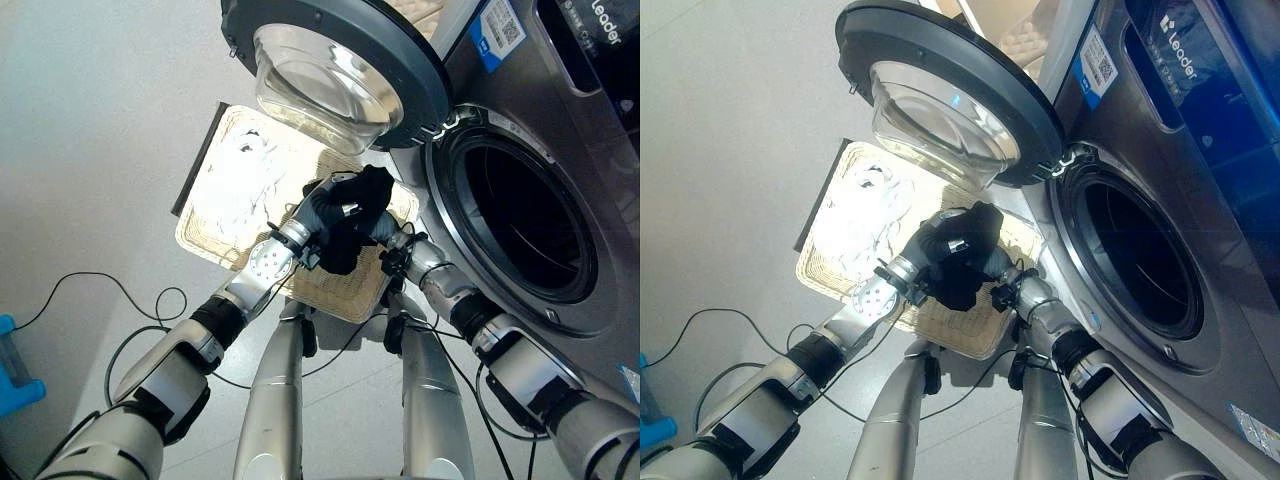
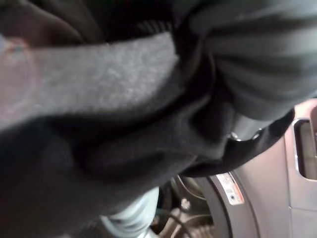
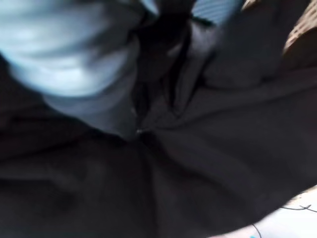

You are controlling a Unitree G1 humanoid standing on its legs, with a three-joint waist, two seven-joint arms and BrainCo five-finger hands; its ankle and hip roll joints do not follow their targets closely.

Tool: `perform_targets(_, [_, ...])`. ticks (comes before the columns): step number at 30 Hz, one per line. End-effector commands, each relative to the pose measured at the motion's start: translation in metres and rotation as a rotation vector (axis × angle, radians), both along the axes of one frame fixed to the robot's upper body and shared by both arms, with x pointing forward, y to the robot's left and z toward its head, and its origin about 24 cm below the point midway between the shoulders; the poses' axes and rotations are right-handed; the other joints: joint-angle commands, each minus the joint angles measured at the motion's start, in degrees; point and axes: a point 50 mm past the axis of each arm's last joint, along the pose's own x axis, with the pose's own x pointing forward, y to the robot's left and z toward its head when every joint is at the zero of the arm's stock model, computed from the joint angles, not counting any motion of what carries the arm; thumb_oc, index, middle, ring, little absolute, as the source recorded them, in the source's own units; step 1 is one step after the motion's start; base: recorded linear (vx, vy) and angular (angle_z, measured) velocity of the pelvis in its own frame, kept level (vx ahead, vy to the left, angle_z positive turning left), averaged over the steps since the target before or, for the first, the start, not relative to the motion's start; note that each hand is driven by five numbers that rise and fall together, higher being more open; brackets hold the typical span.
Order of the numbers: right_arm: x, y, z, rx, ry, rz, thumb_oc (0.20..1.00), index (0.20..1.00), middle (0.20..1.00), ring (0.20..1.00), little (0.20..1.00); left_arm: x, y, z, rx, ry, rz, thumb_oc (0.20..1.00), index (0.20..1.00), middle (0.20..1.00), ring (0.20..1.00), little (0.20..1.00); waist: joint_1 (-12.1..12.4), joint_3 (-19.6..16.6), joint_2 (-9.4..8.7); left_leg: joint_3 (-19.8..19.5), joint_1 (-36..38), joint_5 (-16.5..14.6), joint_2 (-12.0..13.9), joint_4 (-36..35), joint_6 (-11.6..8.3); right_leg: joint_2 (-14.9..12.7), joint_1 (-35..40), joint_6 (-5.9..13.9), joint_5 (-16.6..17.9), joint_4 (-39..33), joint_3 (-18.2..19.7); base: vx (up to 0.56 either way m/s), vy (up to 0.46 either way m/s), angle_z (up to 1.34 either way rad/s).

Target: Put the clothes into the washing machine.

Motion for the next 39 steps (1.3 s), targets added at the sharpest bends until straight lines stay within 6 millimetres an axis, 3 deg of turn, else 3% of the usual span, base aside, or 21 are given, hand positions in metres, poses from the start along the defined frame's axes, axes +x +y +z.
perform_targets(1, [0.001,0.027,0.029,0.088,-0.09,0.083,0.2,0.2,0.2,0.2,0.2,-0.026,-0.036,0.042,-0.188,-0.183,-0.208,0.2,0.2,0.2,0.2,0.2,1.01,-1.38,2.29,-0.71,0.8,1.08,-1.76,-3.58,-4.03,0.81,1.01,5.81,-4.81,4.62,-1.49,0.0,0.0,0.0])
perform_targets(12, [0.011,0.025,0.037,0.25,-0.032,0.042,0.2,0.2,0.2,0.2,0.2,-0.021,-0.042,0.044,-0.149,-0.172,-0.195,0.216,0.216,0.216,0.216,0.216,1.4,-1.38,2.99,-0.82,1.21,1.01,-2.16,-3.22,-3.88,0.67,1.41,5.66,-4.68,5.05,-1.71,0.0,0.0,0.0])
perform_targets(13, [0.011,0.024,0.036,0.257,-0.028,0.041,0.2,0.2,0.2,0.2,0.2,-0.021,-0.042,0.042,-0.143,-0.165,-0.192,0.354,0.354,0.354,0.354,0.354,1.38,-1.38,2.98,-0.75,1.41,0.83,-2.16,-3.14,-3.91,0.65,1.59,5.69,-4.87,5.15,-1.68,0.0,0.0,0.0])
perform_targets(14, [0.011,0.022,0.035,0.283,-0.021,0.035,0.2,0.2,0.2,0.2,0.2,-0.019,-0.042,0.04,-0.118,-0.153,-0.18,1.0,1.0,1.0,1.0,1.0,1.3,-1.38,3.0,-0.68,1.37,0.84,-2.13,-3.09,-3.93,0.65,1.55,5.7,-4.87,5.17,-1.67,0.0,0.0,0.0])
perform_targets(26, [0.008,-0.002,0.022,0.442,0.01,-0.004,0.2,0.2,0.2,0.2,0.2,-0.005,-0.03,0.012,0.099,-0.1,-0.042,1.0,1.0,1.0,1.0,1.0,-0.15,-1.38,3.18,0.64,2.07,1.1,-1.49,-3.98,-4.2,1.42,1.79,5.97,-4.86,4.44,-0.9,0.0,0.017,-0.05])
perform_targets(39, [0.007,-0.016,0.016,0.626,0.039,-0.013,0.2,0.2,0.2,0.2,0.2,0.001,-0.023,0.006,0.256,-0.204,0.057,1.0,1.0,1.0,1.0,1.0,-1.14,-1.38,3.3,1.86,2.1,1.71,-0.78,-5.06,-4.57,1.93,1.58,6.2,-4.33,3.33,-0.39,-0.01,0.015,-0.06])
